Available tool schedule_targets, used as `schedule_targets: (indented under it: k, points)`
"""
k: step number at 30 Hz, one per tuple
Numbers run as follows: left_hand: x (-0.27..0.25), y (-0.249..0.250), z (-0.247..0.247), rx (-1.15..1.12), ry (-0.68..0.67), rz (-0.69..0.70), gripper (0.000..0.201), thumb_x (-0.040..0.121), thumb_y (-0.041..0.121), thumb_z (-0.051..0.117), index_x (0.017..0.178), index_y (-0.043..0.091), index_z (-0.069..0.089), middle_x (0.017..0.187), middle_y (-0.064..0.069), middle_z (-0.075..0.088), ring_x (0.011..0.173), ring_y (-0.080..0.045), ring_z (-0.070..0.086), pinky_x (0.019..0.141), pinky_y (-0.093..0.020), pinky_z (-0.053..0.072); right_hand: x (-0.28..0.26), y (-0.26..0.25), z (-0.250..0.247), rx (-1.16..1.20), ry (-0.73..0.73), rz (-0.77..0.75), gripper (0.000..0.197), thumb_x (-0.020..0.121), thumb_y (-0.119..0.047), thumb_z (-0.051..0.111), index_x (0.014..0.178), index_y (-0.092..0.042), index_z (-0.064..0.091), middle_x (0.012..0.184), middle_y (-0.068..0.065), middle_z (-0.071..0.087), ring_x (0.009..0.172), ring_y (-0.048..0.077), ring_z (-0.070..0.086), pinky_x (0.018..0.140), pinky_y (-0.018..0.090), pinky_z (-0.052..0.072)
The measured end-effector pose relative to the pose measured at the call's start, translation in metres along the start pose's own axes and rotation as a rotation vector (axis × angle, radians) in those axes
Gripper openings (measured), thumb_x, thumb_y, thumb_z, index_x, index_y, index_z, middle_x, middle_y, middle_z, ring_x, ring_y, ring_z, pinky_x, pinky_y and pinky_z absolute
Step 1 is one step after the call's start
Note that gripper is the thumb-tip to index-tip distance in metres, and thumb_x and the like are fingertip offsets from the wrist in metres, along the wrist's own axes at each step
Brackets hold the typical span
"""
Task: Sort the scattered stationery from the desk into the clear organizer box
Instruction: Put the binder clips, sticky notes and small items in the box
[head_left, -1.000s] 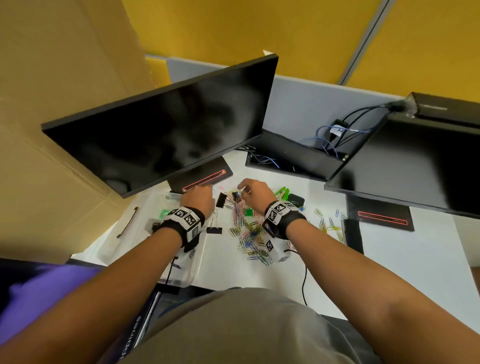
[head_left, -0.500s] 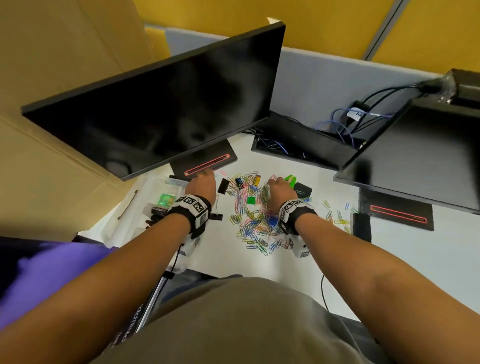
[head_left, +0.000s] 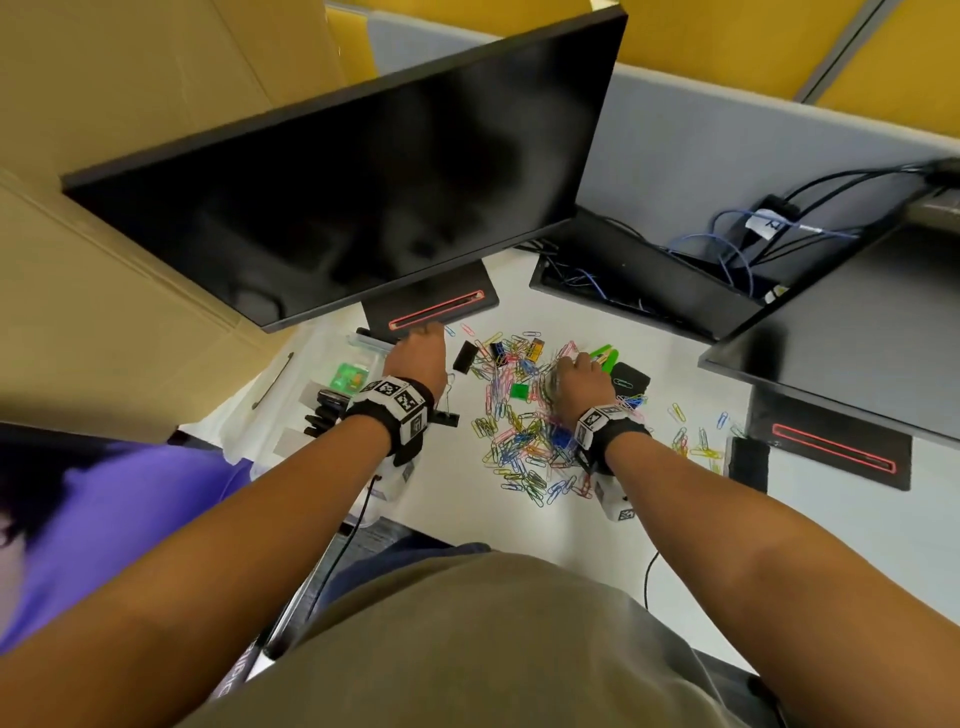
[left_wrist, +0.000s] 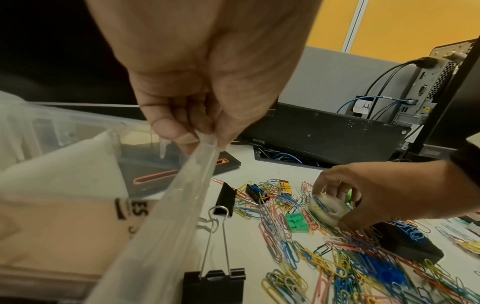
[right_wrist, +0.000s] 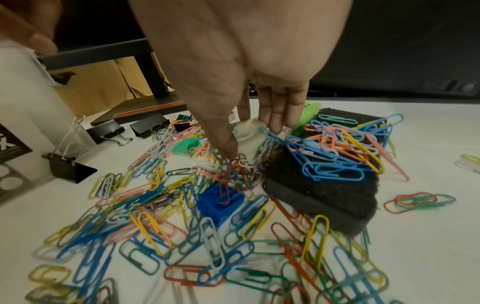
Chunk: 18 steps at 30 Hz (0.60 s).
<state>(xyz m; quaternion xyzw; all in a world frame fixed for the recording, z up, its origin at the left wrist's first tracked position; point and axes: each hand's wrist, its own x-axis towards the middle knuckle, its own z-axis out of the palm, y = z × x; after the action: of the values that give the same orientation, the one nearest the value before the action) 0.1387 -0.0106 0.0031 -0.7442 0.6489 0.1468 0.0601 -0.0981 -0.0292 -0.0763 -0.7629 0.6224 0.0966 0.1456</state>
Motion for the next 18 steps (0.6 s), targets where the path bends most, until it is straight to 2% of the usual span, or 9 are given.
schedule_targets:
  k: [2,5,8,10,11,13,14,16,18]
  points:
    - [0.0,0.0,0.0,-0.002,0.002,-0.002,0.038,0.09,0.012,0.064,0.124,0.006,0.048,0.115,-0.015,0.062,0.103,-0.032,0.064,0.085,-0.039,0.054,-0.001,0.0,-0.001,0.049,0.006,0.017,0.041,0.091,-0.023,0.056,0.126,-0.003,0.048,0.123,0.019,0.05,0.108,0.037,0.054,0.089,0.043,0.048]
    - [0.002,0.0,0.001,0.002,0.008,0.002,0.037,0.091,0.011,0.064,0.124,0.006,0.048,0.114,-0.015,0.064,0.103,-0.033,0.064,0.084,-0.04,0.054,-0.004,-0.001,-0.006,0.175,-0.046,0.032,0.055,0.082,-0.031,0.069,0.124,-0.004,0.046,0.121,0.016,0.049,0.106,0.034,0.055,0.089,0.041,0.051]
    - [0.002,-0.001,0.002,0.005,0.01,0.008,0.037,0.091,0.012,0.063,0.125,0.006,0.048,0.115,-0.016,0.064,0.104,-0.033,0.064,0.086,-0.041,0.054,-0.009,-0.003,-0.013,0.377,-0.102,0.014,0.048,0.083,-0.034,0.068,0.117,-0.009,0.045,0.109,0.013,0.057,0.09,0.029,0.061,0.079,0.041,0.055]
    - [0.002,-0.002,0.003,0.002,0.014,0.011,0.038,0.091,0.012,0.063,0.125,0.006,0.048,0.116,-0.016,0.063,0.105,-0.033,0.064,0.086,-0.04,0.054,-0.014,-0.004,-0.018,0.489,-0.161,-0.001,0.059,0.083,-0.034,0.07,0.126,-0.012,0.037,0.104,0.01,0.061,0.083,0.026,0.062,0.071,0.036,0.054]
    - [0.003,-0.002,0.003,0.003,0.016,0.012,0.038,0.091,0.011,0.062,0.126,0.006,0.048,0.117,-0.016,0.063,0.106,-0.033,0.063,0.086,-0.04,0.053,-0.015,-0.005,-0.02,0.543,-0.183,0.002,0.065,0.085,-0.036,0.069,0.132,-0.014,0.031,0.102,0.01,0.063,0.082,0.026,0.064,0.072,0.035,0.054]
    - [0.004,-0.003,0.003,-0.005,0.011,0.013,0.039,0.091,0.011,0.062,0.127,0.006,0.048,0.119,-0.016,0.062,0.108,-0.033,0.062,0.087,-0.041,0.053,-0.018,-0.007,-0.024,0.664,-0.244,0.025,0.068,0.091,-0.042,0.06,0.14,-0.018,0.02,0.099,0.014,0.068,0.081,0.028,0.067,0.079,0.038,0.055]
    - [0.004,-0.004,0.003,-0.01,0.005,0.015,0.039,0.091,0.012,0.062,0.127,0.006,0.047,0.12,-0.016,0.062,0.109,-0.033,0.062,0.088,-0.041,0.053,-0.021,-0.008,-0.027,0.748,-0.292,0.038,0.065,0.094,-0.044,0.055,0.141,-0.021,0.016,0.095,0.013,0.069,0.078,0.028,0.068,0.079,0.04,0.056]
    - [0.004,-0.005,0.001,-0.013,-0.009,0.015,0.04,0.091,0.014,0.062,0.127,0.007,0.047,0.121,-0.016,0.061,0.11,-0.034,0.062,0.088,-0.042,0.053,-0.028,-0.009,-0.032,0.938,-0.377,0.078,0.052,0.099,-0.042,0.046,0.137,-0.026,0.015,0.083,0.012,0.065,0.067,0.025,0.063,0.064,0.032,0.056]
    - [0.004,-0.006,-0.001,-0.018,-0.019,0.018,0.039,0.092,0.017,0.061,0.127,0.008,0.046,0.122,-0.017,0.061,0.11,-0.035,0.062,0.088,-0.044,0.054,-0.035,-0.012,-0.039,1.029,-0.397,0.13,0.036,0.102,-0.041,0.036,0.128,-0.018,0.028,0.08,0.015,0.063,0.063,0.025,0.059,0.056,0.028,0.051]
